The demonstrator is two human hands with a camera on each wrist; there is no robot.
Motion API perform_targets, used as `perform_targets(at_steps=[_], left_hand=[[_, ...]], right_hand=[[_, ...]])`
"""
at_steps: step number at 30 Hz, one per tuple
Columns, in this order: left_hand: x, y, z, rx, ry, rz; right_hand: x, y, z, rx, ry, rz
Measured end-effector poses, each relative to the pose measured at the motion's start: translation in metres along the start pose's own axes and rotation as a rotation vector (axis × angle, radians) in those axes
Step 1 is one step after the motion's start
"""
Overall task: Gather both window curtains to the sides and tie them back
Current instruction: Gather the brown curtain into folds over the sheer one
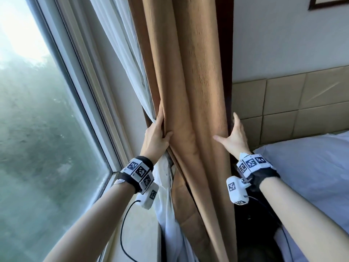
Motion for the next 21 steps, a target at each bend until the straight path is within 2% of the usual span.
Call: perform_targets(at_steps=[2, 5, 9, 12, 15, 21], left_hand=[[-0.005, 0.004, -0.003, -0.029, -0.036, -0.055], [-0.004, 0.003, -0.007, -0.040, -0.104, -0.095], [0.006, -0.003, -0.012, -0.019, -0.049, -0.001], [0.008, -0.005, -0.009, -0.012, 0.007, 0.074], [0.006, -0.007, -0.007, 0.006, 0.004, 0.075], [0.008, -0.008, -0.005, -0.026, -0.029, 0.058]], right_hand=[[-0.002, 0.000, -0.003, 0.089, -0.084, -0.023], [0.003, 0.008, -0.010, 0.018, -0.007, 0.070], [0.014, 0.031, -0.027, -0.058, -0.012, 0.212], [0.028, 0.053, -0.048, 0.001, 0.002, 0.316], [0.035, 0.070, -0.069, 0.065, 0.088, 0.406], [0.047, 0.090, -0.085, 0.031, 0.161, 0.475]])
Point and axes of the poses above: each hand's wrist, its own y-axis away from the middle knuckle, its own z-axis out of the back of the hand, x = y × z, the point moved 2 cm from there along -y, towards the middle knuckle, and after that the axes turned 8 degrees about -y, right-handed, at the moved point
